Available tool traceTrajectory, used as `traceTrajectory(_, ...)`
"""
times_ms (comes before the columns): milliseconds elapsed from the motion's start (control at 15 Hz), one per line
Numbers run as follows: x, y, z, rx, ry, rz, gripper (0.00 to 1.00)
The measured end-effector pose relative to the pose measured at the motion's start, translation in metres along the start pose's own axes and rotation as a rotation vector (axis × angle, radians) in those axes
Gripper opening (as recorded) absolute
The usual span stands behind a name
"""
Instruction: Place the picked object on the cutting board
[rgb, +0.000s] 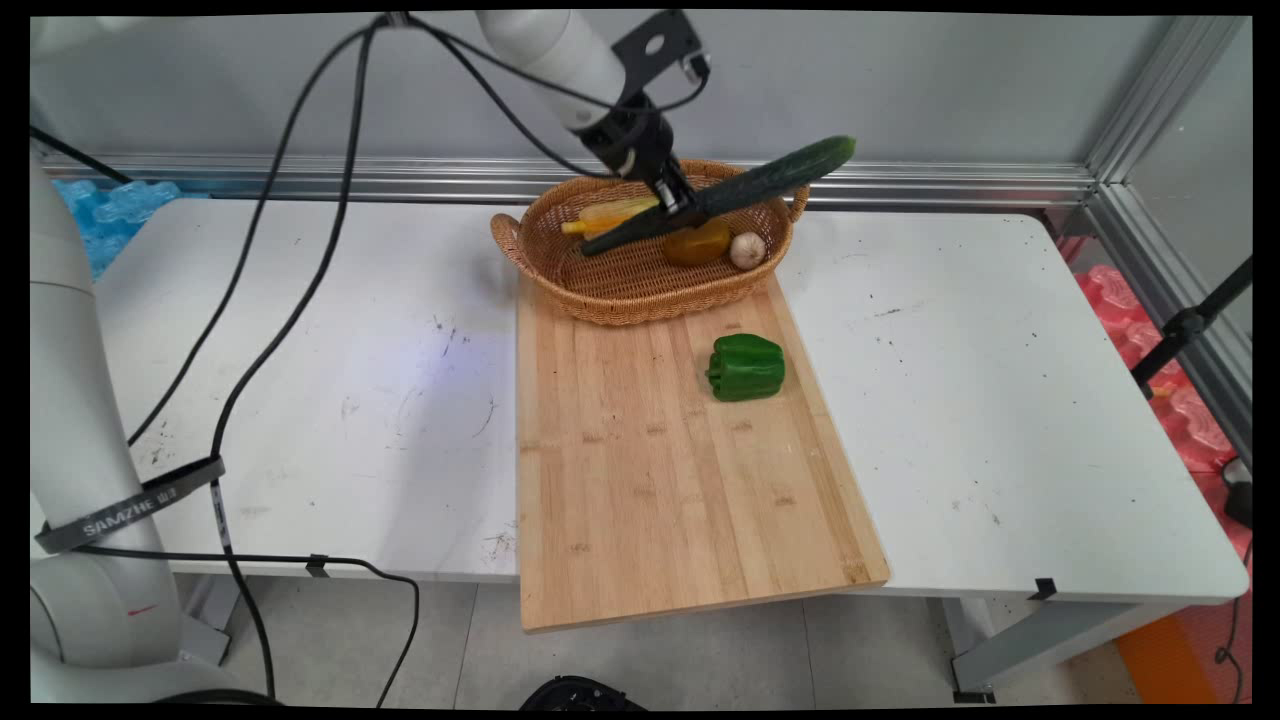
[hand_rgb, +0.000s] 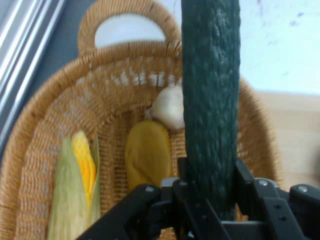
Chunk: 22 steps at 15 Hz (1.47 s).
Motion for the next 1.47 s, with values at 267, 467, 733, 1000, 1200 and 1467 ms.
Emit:
traceTrajectory(267, 0.024, 0.015, -0.036, -0.016, 0.019, 0.034, 0.00)
traceTrajectory(467, 0.036, 0.035, -0.059, -0.054, 0.017, 0.064, 0.00)
traceTrajectory(733, 0.043, 0.063, -0.080, -0.107, 0.005, 0.099, 0.00)
traceTrajectory(1000, 0.045, 0.096, -0.094, -0.170, -0.015, 0.146, 0.00)
traceTrajectory(1200, 0.043, 0.119, -0.101, -0.214, -0.029, 0.190, 0.00)
traceTrajectory(1467, 0.035, 0.147, -0.104, -0.265, -0.054, 0.256, 0.00)
